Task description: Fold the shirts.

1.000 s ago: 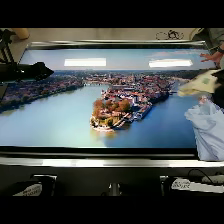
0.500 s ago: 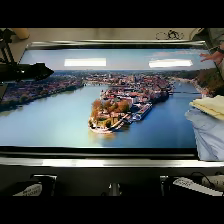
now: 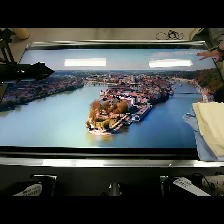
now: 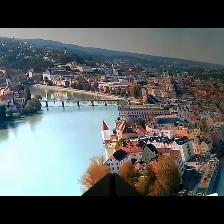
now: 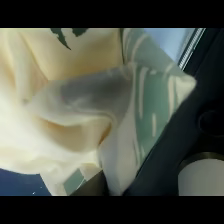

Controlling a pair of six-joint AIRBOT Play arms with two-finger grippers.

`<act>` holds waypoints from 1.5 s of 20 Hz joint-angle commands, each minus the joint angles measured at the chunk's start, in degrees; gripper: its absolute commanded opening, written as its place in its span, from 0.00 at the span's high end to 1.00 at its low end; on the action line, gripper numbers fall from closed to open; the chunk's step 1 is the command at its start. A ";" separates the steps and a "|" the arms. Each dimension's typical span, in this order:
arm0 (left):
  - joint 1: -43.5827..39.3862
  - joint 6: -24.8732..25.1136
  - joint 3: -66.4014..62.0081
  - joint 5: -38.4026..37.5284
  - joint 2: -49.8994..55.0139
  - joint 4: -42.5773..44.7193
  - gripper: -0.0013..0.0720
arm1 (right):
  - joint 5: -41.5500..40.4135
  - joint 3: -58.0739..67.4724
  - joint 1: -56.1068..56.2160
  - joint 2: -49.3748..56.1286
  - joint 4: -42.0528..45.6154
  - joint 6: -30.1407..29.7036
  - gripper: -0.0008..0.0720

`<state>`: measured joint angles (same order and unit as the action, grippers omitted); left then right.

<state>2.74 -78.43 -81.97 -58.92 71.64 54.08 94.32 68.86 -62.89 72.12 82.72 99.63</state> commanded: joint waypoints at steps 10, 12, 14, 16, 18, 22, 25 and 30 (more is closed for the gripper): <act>-3.54 -1.86 -5.60 0.00 2.12 8.66 0.95 | -27.19 27.47 11.54 0.09 -7.28 -9.51 0.25; -7.67 -10.25 -10.19 -1.97 5.25 24.46 0.95 | -26.95 29.51 25.77 1.25 -6.60 -10.93 0.25; -11.63 -18.49 -11.87 -6.69 8.85 39.50 0.95 | -22.14 29.51 41.20 4.70 -2.03 -8.22 0.25; -13.33 -19.28 -11.85 -15.39 13.20 41.70 0.62 | -13.03 29.51 52.43 10.78 1.05 -6.36 0.22; -14.12 -18.88 -11.04 -23.87 16.81 41.44 0.24 | -2.47 29.49 57.75 17.64 -1.07 -6.29 0.21; -14.60 -19.76 -6.60 -18.08 15.58 41.31 0.26 | -0.22 29.46 59.65 22.73 -3.43 -2.45 0.21; -14.53 -19.34 -6.60 -17.97 15.78 41.46 0.25 | -0.20 29.46 59.65 22.40 -2.58 -1.75 0.21; -14.60 -19.34 -6.60 -17.97 16.33 41.46 0.25 | -0.17 29.46 59.65 22.40 -2.60 -1.73 0.21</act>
<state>-11.79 -97.69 -88.66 -76.79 87.64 95.26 93.49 98.26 -3.55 94.28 80.12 97.54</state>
